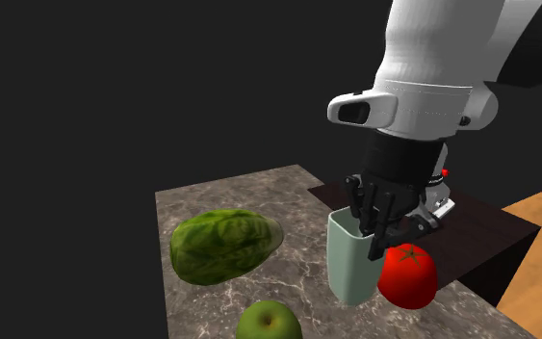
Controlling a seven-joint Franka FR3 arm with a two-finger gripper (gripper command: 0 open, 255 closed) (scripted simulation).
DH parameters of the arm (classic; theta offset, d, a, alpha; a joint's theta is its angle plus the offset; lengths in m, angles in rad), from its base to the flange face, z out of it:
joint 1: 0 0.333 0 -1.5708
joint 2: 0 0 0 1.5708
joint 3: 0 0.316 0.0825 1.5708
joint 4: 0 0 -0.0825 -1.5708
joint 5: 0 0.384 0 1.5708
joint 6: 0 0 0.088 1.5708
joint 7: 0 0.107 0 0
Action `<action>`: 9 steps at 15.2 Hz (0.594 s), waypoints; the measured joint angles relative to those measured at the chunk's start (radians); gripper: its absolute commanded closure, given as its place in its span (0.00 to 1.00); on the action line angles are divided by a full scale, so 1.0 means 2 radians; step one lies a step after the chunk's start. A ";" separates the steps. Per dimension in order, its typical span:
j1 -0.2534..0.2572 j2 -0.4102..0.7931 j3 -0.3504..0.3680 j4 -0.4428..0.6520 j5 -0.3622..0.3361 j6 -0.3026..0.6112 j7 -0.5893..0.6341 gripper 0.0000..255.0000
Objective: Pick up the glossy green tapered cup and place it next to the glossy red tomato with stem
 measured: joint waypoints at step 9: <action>0.000 0.034 -0.002 -0.025 -0.014 0.058 0.010 1.00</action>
